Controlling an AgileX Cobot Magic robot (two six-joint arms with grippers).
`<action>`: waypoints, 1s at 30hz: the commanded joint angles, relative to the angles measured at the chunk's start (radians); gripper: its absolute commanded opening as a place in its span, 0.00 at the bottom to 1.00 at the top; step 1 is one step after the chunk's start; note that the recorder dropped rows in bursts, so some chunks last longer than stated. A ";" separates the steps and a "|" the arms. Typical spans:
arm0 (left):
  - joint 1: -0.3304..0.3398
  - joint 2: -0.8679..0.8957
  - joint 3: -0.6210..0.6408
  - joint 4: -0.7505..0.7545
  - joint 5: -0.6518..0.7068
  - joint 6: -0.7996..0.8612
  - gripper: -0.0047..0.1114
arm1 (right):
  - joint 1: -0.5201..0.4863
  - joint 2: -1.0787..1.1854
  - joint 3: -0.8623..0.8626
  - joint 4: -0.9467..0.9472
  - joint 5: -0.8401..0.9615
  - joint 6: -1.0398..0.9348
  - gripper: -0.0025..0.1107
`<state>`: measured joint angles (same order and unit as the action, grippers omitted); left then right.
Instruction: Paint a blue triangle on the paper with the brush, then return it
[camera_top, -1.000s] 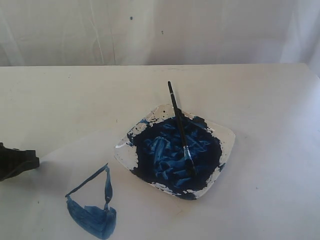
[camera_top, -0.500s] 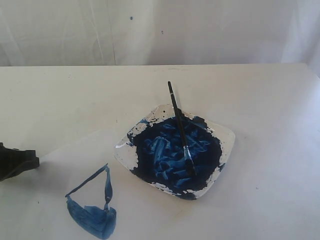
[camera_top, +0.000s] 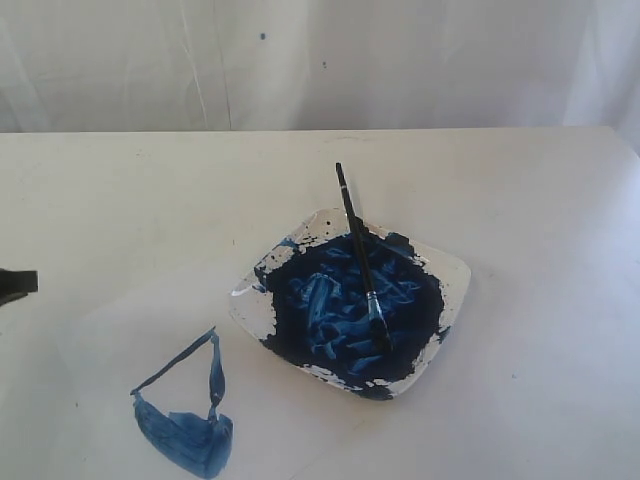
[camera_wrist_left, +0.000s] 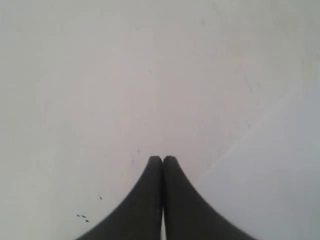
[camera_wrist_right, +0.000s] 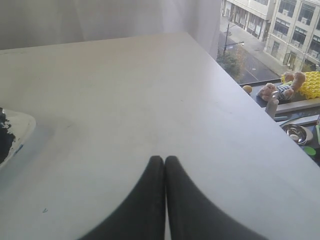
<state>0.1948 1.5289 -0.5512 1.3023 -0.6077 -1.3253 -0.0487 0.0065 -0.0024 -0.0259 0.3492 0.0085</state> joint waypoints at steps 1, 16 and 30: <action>0.002 -0.198 0.003 0.007 0.035 -0.032 0.04 | 0.001 -0.007 0.002 -0.008 -0.001 -0.008 0.02; 0.001 -1.055 0.045 0.003 0.532 -0.054 0.04 | 0.001 -0.007 0.002 -0.010 -0.001 -0.008 0.02; 0.001 -1.459 0.271 -0.112 0.622 -0.066 0.04 | 0.001 -0.007 0.002 -0.010 -0.001 -0.008 0.02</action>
<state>0.1948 0.0808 -0.2950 1.2272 0.0130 -1.3805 -0.0487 0.0065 -0.0024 -0.0267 0.3492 0.0085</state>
